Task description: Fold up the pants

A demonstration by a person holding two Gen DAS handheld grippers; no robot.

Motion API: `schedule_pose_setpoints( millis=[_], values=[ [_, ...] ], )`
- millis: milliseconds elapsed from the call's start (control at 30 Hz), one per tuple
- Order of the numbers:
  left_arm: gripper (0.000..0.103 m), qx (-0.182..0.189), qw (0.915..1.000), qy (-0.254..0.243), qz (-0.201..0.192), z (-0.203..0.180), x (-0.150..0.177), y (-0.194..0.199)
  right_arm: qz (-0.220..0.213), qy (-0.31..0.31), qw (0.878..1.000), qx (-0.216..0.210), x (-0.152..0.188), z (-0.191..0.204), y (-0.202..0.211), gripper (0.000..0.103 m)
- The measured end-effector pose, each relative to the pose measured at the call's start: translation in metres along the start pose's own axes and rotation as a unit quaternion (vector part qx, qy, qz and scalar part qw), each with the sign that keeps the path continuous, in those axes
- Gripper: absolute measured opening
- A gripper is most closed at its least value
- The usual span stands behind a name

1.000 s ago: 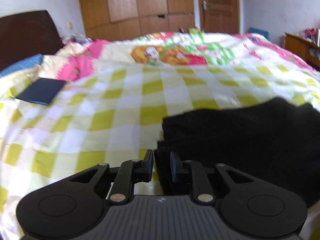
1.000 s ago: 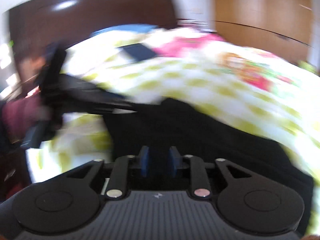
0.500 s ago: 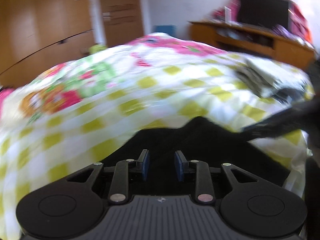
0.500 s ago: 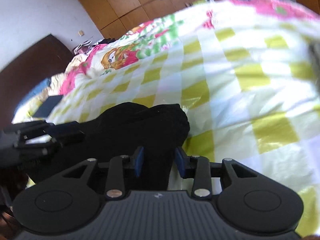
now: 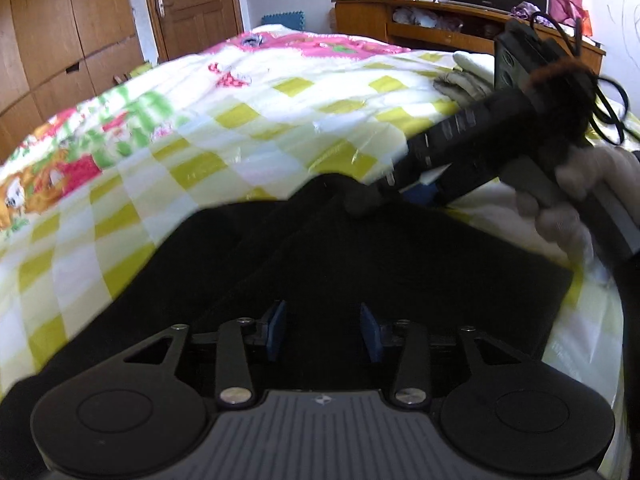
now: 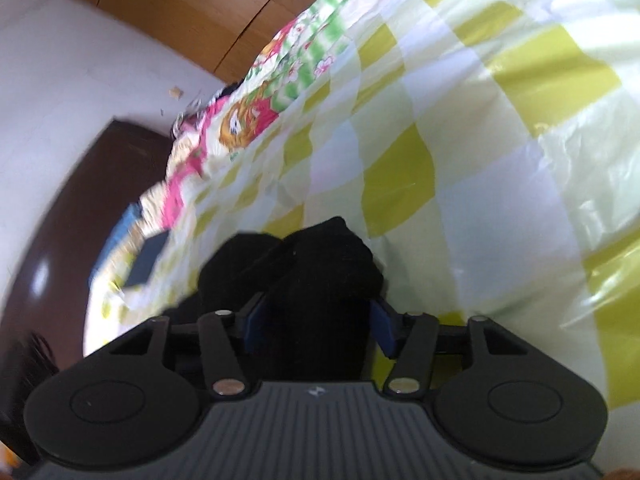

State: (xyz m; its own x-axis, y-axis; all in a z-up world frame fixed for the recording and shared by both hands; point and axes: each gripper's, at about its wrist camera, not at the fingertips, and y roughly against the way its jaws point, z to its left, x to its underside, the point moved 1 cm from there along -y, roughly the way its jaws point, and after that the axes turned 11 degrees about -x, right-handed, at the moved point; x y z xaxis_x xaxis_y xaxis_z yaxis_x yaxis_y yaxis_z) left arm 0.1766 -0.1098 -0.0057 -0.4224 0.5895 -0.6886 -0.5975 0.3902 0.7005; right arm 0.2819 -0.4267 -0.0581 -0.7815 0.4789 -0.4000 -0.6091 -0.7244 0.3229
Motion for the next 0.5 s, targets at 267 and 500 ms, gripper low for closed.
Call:
schedule_pose_setpoints(
  millis=[267,500],
  values=[
    [0.054,0.003,0.9985,0.054,-0.009,0.003,0.026,0.002,-0.004,0.000,1.000,-0.006,-0.017,0.008,-0.021,0.016],
    [0.054,0.065,0.9960,0.056,-0.026,-0.041,0.011,0.006,-0.024,0.012,0.998,0.052,-0.019,0.001,0.050,0.011]
  ],
)
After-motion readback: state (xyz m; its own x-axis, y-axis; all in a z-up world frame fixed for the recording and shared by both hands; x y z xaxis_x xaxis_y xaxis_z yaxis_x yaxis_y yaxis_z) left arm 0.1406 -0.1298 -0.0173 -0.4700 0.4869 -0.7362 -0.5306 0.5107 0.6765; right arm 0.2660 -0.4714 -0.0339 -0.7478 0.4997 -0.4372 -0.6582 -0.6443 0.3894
